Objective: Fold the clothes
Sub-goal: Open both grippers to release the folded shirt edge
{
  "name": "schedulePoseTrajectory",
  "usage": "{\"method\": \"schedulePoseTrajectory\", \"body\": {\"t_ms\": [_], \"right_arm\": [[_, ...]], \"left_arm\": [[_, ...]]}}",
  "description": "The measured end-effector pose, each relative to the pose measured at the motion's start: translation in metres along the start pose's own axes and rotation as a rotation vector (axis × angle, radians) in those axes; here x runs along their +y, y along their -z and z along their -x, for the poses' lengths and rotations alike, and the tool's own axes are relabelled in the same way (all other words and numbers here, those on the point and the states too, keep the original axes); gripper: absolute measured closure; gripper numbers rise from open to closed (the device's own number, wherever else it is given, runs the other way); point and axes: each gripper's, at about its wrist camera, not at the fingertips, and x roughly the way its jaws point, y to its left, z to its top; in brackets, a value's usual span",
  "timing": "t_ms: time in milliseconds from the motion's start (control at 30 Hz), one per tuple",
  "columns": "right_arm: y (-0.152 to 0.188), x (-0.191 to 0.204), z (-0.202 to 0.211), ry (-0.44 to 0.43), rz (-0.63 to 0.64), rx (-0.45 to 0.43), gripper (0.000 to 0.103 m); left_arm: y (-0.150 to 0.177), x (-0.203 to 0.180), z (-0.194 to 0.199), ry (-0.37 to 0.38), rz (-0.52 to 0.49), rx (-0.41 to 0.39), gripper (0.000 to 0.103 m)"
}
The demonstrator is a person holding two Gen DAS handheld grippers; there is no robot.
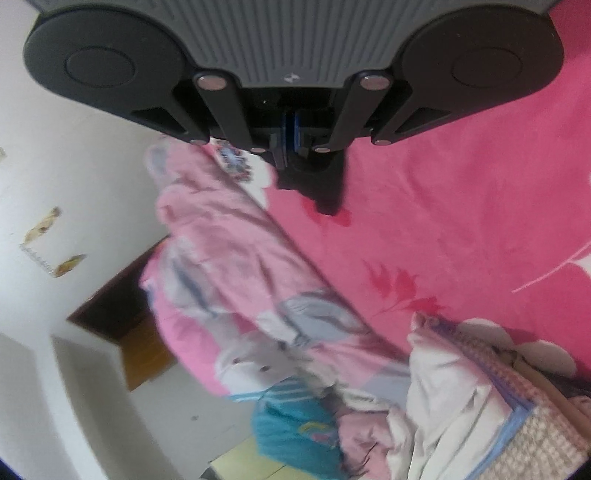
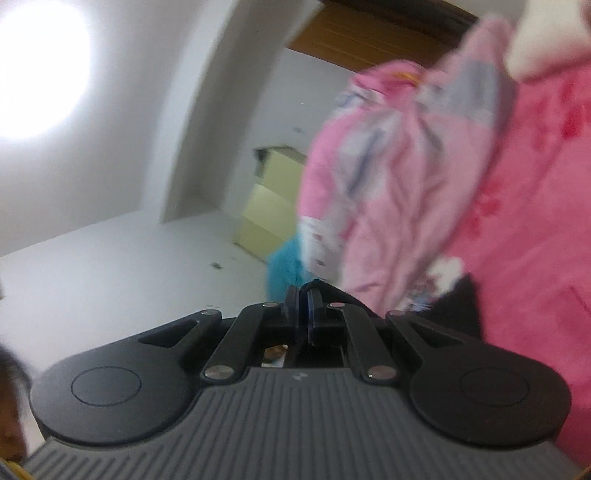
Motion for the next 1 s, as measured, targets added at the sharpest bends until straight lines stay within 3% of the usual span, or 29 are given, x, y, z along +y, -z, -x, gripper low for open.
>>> {"method": "schedulePoseTrajectory", "body": {"t_ms": [300,433,500,633,833,900,1000], "right_arm": [[0.002,-0.064,-0.034,0.198,-0.114,0.018,0.1],[0.001,-0.084,-0.035,0.265,-0.202,0.028,0.097],[-0.001,-0.086,-0.032,0.273,-0.222,0.001,0.096],[-0.004,-0.087,-0.017,0.277,-0.265,-0.087,0.085],[0.006,-0.057,0.026,0.27,-0.332,-0.159,0.072],[0.01,-0.037,0.045,0.252,-0.345,-0.155,0.069],[0.022,0.0,0.074,0.253,-0.354,-0.129,0.055]], "left_arm": [[-0.007,0.023,-0.066,-0.021,0.027,0.102,0.096],[-0.012,0.044,-0.077,-0.032,0.134,0.103,0.053],[-0.015,0.053,-0.075,-0.022,0.186,0.085,0.05],[-0.018,0.056,-0.055,-0.004,0.224,0.044,0.046],[-0.017,0.035,0.011,0.031,0.146,0.027,0.041],[-0.013,0.025,0.035,0.042,0.11,0.046,0.04],[0.007,0.013,0.061,0.068,0.067,0.12,0.038]]}}
